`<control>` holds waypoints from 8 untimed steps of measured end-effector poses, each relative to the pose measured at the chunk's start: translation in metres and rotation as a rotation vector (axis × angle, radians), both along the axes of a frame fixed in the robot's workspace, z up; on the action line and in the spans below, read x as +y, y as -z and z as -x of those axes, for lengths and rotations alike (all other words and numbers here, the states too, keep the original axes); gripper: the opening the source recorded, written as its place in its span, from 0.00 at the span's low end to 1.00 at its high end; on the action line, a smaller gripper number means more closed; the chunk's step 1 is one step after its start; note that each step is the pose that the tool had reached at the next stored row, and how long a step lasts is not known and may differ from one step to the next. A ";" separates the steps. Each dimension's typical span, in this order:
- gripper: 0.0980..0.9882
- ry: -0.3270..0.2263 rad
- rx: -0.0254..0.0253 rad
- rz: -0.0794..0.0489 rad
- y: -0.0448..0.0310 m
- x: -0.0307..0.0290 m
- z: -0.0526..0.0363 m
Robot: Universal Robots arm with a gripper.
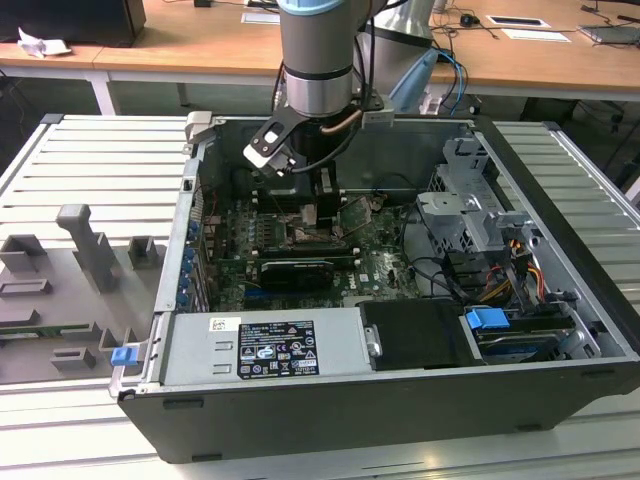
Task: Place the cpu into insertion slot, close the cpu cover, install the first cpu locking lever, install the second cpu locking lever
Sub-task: 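Place the cpu into insertion slot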
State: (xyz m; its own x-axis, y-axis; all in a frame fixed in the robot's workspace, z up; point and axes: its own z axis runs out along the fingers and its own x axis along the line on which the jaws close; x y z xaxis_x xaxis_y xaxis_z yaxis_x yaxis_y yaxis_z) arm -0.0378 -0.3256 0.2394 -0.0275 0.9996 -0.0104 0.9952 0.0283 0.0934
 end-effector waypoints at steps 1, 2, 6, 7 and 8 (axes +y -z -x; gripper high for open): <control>0.49 0.000 0.0000 0.000 0.0003 0.0000 0.0000; 0.49 0.000 -0.0001 0.000 0.0005 0.0002 0.0001; 0.49 -0.006 0.0000 0.000 0.0023 0.0008 0.0006; 0.49 -0.006 -0.0001 0.000 0.0029 0.0012 0.0007; 0.49 -0.006 0.0000 0.000 0.0033 0.0015 0.0007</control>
